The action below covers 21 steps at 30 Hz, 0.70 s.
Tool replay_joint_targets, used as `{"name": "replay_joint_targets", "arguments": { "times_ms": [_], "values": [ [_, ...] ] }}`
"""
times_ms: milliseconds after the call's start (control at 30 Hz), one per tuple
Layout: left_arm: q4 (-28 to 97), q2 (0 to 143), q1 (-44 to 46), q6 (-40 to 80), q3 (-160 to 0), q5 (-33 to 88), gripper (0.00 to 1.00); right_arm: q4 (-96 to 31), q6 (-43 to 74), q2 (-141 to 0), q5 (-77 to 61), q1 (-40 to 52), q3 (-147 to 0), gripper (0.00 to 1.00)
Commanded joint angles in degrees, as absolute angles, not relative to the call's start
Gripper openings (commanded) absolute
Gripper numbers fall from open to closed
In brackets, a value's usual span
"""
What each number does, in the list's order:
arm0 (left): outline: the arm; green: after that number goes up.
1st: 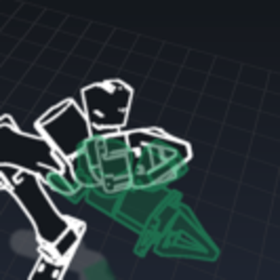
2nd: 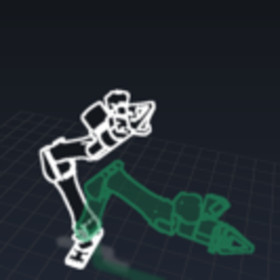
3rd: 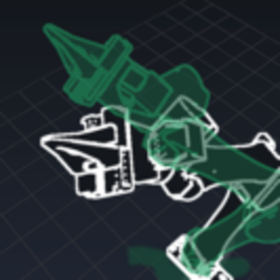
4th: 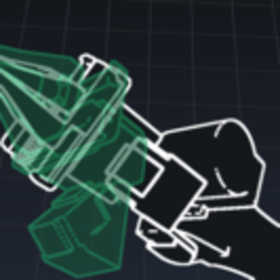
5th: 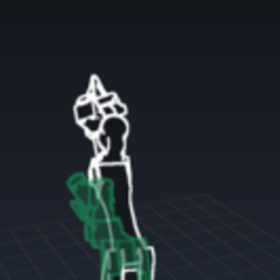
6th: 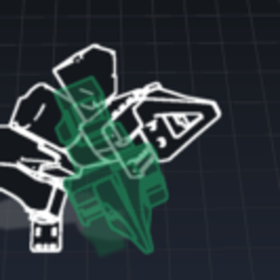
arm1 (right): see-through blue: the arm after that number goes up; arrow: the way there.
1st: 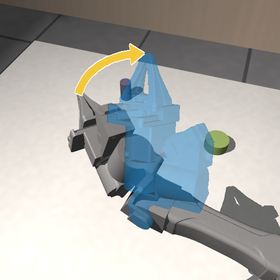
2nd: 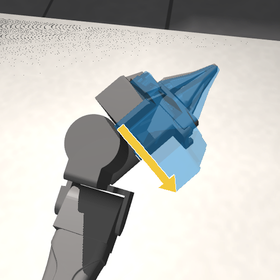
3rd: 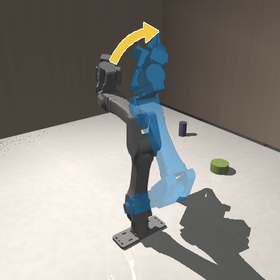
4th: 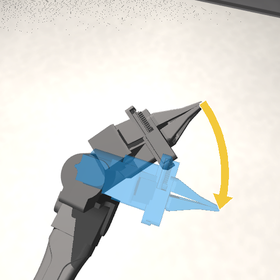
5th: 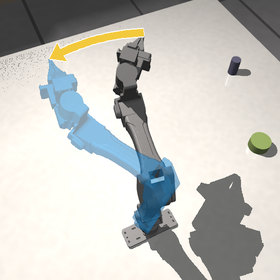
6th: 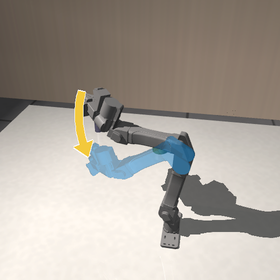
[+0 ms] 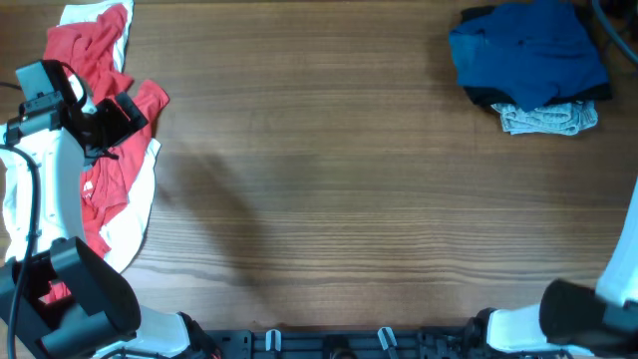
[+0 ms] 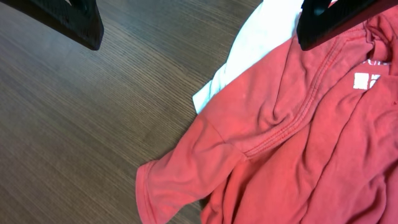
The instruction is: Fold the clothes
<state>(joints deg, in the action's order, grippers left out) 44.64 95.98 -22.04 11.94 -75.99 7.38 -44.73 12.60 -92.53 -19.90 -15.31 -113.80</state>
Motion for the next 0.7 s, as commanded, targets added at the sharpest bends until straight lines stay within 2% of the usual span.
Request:
{"name": "replay_joint_targets", "arguments": {
  "times_ms": [0, 133, 167, 467, 567, 667],
  "values": [
    [44.56, 95.42, -22.35, 12.47, -76.95, 8.05, 1.00, -49.01, 36.45, -90.06, -30.33, -14.15, -114.02, 1.00],
    [44.56, 95.42, -22.35, 12.47, -76.95, 8.05, 1.00, -51.70, 61.71, -90.30, -30.24, -14.15, -113.99, 1.00],
    [44.56, 95.42, -22.35, 12.47, -76.95, 8.05, 1.00, -53.82, 68.38, -90.54, -26.24, -14.15, -113.99, 1.00],
    [44.58, 95.42, -22.35, 12.47, -76.95, 8.05, 1.00, -77.34, 67.29, -91.20, -14.17, -12.45, -113.89, 1.00],
    [44.56, 95.42, -22.35, 12.47, -76.95, 8.05, 1.00, -80.62, 66.98, -90.19, -3.11, -6.63, -113.89, 1.00],
    [44.56, 95.42, -22.35, 12.47, -76.95, 8.05, 1.00, -79.18, 60.95, -87.88, 8.56, 2.26, -113.89, 1.00]
  ]
}}
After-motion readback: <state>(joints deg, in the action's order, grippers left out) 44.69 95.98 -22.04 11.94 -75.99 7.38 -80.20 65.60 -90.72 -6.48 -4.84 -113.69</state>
